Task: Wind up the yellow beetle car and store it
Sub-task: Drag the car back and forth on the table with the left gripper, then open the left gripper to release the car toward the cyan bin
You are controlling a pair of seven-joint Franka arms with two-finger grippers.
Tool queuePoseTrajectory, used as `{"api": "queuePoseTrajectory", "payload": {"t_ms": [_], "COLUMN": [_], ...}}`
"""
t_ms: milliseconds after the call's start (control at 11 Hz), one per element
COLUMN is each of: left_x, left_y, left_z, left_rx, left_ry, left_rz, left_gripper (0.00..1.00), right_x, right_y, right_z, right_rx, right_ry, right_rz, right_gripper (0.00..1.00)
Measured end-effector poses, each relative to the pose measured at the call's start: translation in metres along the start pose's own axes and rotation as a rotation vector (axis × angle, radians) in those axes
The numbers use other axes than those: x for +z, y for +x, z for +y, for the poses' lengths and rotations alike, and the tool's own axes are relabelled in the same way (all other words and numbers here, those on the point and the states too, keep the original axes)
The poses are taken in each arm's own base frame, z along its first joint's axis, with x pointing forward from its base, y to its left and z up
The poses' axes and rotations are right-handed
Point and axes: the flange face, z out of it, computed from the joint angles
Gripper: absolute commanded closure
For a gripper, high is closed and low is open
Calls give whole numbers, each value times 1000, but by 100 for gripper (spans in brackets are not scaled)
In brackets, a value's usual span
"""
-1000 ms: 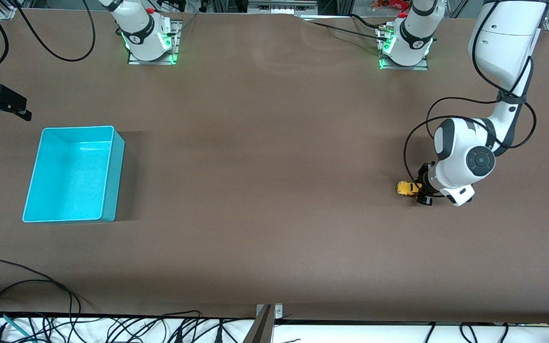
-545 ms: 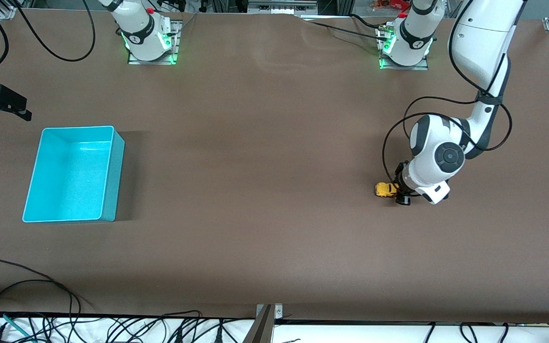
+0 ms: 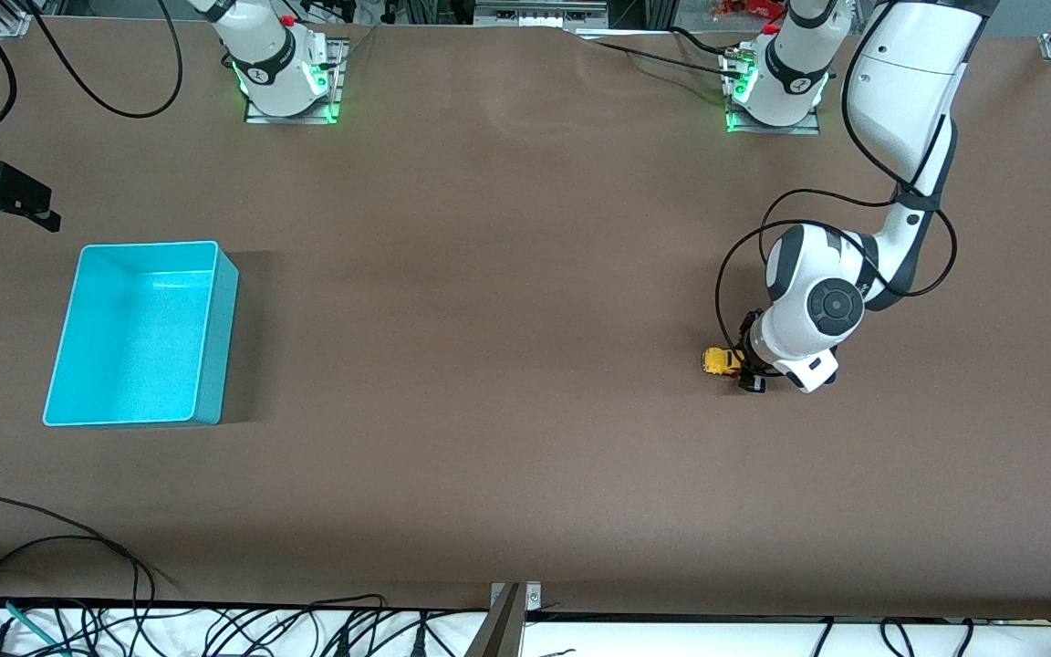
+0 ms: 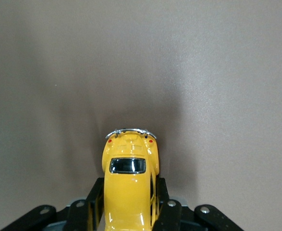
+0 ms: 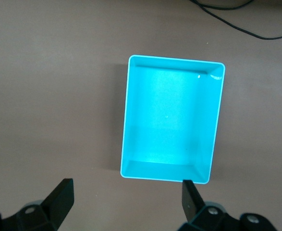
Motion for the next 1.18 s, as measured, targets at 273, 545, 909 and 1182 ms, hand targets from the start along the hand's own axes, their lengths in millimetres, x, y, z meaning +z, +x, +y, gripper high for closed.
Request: {"api": "queuePoseTrajectory", "payload": {"t_ms": [273,545,909,1182], "left_x": [0,0,-1,-2], "left_y": [19,51,85,120], "left_z": [2,5,7,8], "left_rx": [16,9,-2,-8], "left_ry": [6,11,8,4], "left_rz": [-1,-5,-6,25], "left_gripper": [100,100,100,100], "right_x": [0,0,0,0], "right_y": [0,0,0,0], "right_z": [0,0,0,0], "right_rx": [0,0,0,0], "right_ry": [0,0,0,0], "right_rz": [0,0,0,0], "right_gripper": [0,0,0,0]}}
